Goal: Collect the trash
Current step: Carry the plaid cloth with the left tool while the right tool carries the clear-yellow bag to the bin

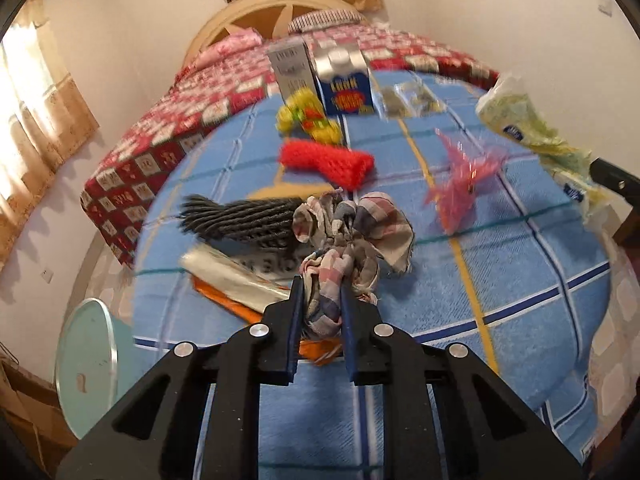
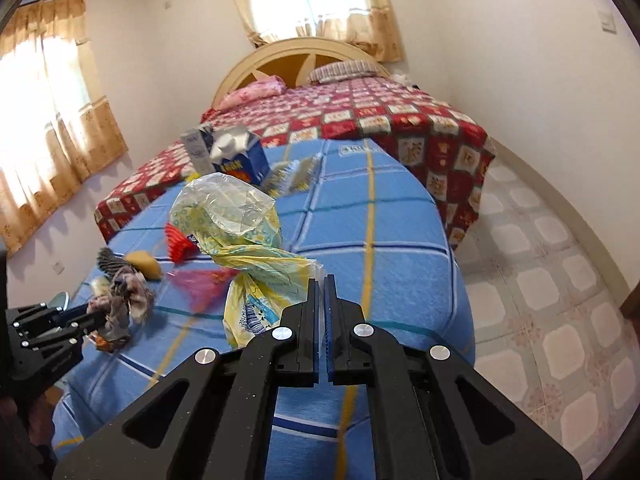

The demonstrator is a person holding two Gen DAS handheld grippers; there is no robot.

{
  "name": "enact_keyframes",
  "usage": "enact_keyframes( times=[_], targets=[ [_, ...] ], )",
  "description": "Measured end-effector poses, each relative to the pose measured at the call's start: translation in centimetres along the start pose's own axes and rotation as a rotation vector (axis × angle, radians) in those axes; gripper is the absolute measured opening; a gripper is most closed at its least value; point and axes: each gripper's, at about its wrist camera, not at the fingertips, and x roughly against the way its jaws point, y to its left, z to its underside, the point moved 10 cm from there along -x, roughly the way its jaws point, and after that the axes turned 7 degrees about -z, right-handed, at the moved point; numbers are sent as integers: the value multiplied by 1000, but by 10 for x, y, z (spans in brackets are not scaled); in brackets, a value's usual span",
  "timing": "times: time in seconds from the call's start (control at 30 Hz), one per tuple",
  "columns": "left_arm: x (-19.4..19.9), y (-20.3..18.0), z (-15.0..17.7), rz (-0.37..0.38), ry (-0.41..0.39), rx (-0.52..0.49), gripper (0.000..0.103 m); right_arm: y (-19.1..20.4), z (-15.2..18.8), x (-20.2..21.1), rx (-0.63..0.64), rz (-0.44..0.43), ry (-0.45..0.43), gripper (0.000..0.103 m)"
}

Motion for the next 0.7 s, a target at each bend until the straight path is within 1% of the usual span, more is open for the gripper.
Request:
enact_keyframes(
  times=[0.1, 0.17, 0.3, 0.37, 0.5, 0.7],
  targets=[
    [13, 17, -4, -19, -27, 20, 17, 17, -6, 2, 24, -20, -10, 3],
    [20, 35, -4, -42, -40, 40, 17, 32, -9, -1, 42, -42, -8, 3],
    [26, 77, 3, -114, -51, 79, 17, 57, -14, -7, 73, -74, -4, 3],
    [26, 101, 11, -162, -45, 100, 17, 73, -17, -12, 93, -91, -2, 3],
    [21, 142, 28, -221, -17, 144, 17, 106, -19, -24, 126, -132, 7, 3],
    [16, 187, 52, -287, 22, 190, 17, 150, -16, -41, 174, -183, 31, 3]
  ],
)
